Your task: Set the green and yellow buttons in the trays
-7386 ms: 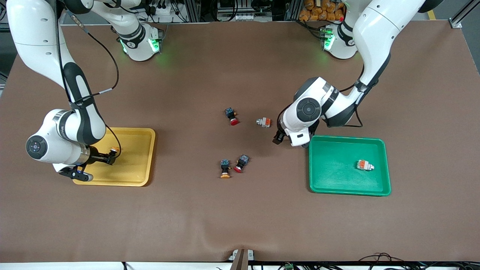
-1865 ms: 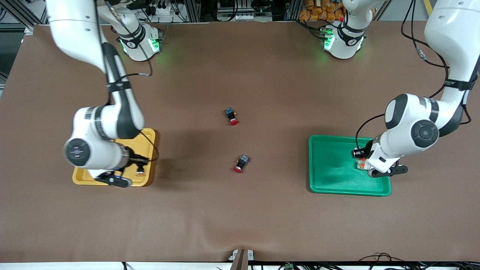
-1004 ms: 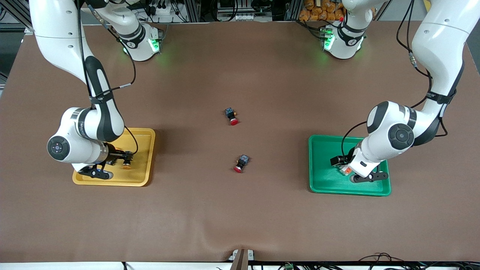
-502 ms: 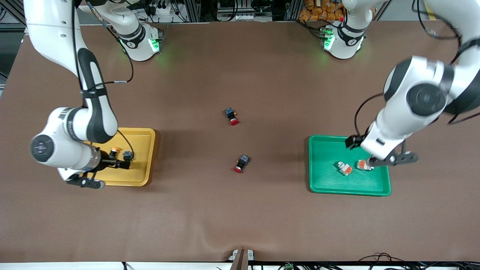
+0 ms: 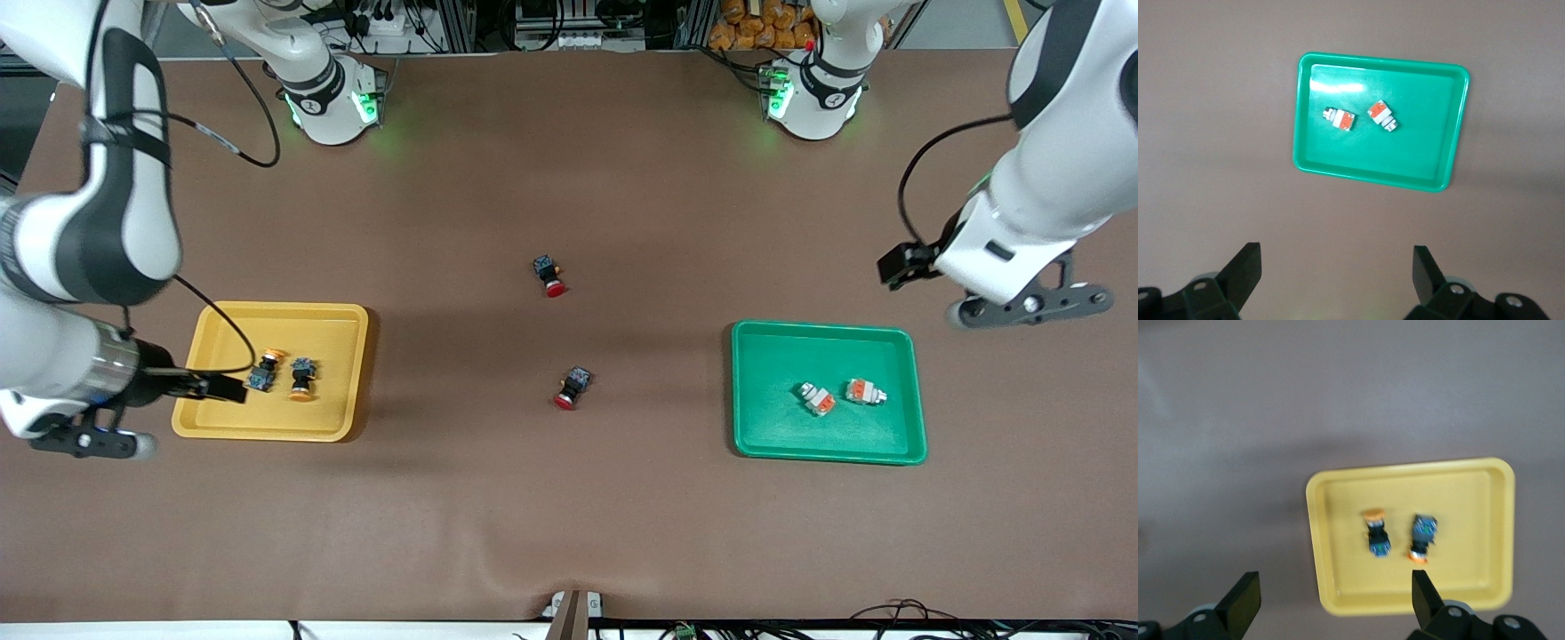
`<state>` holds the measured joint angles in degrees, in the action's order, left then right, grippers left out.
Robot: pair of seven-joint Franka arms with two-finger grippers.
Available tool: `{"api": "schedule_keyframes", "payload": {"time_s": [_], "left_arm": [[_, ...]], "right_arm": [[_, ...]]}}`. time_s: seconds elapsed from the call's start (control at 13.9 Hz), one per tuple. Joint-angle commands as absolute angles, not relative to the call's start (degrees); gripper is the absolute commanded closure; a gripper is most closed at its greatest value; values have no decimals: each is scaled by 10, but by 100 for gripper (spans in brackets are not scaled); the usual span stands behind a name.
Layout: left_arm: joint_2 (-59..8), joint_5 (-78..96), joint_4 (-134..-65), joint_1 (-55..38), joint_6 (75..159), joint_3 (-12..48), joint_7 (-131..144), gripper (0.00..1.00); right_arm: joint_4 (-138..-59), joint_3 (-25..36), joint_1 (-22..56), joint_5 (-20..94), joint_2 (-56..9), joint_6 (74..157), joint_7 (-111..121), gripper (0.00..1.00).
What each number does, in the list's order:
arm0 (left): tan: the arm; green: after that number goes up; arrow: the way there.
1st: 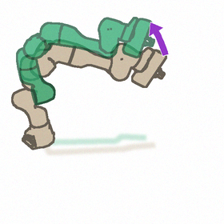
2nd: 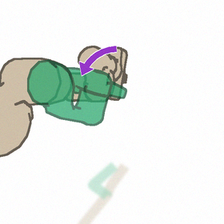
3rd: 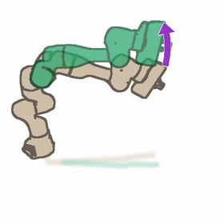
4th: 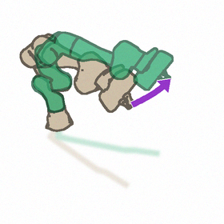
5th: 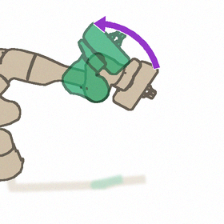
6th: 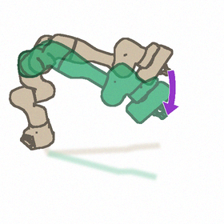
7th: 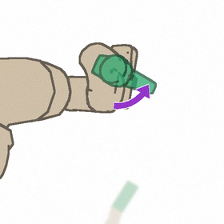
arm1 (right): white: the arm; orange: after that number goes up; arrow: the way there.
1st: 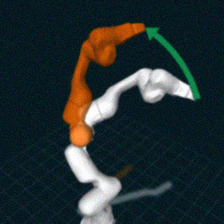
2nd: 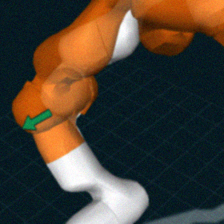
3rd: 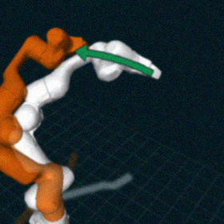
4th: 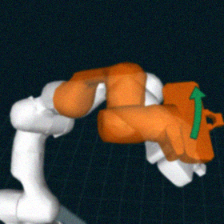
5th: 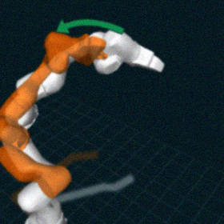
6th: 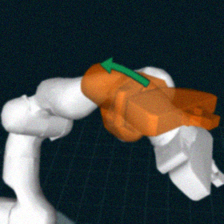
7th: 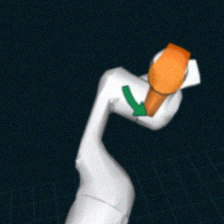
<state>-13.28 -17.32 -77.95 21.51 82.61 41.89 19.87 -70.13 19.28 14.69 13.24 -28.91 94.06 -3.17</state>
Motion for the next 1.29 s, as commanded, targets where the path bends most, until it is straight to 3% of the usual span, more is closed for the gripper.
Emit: {"api": "schedule_keyframes", "payload": {"time_s": [0.0, 0.29, 0.57, 0.79, 1.08, 1.22], "left_arm": [[-75, -150, -786, 245, 806, 418, 130, 0], [-59, -76, -787, 266, 810, 407, 122, 0], [1, -16, -833, 70, 815, 161, 128, 0], [50, -10, -918, -41, 866, 39, 127, 0], [107, -9, -988, -102, 889, -6, 127, 0], [131, -4, -1009, -115, 895, -18, 124, 0]], "right_arm": [[-679, 190, 116, 134, -270, 908, -25, 0], [-670, 190, 98, 132, -228, 839, -25, 0], [-667, 192, 97, 129, -189, 798, -26, 0], [-667, 190, 94, 133, -149, 790, -26, 0], [-667, 184, 75, 118, -142, 769, -25, 0], [-667, 116, 8, 106, -137, 754, -25, 0]]}}
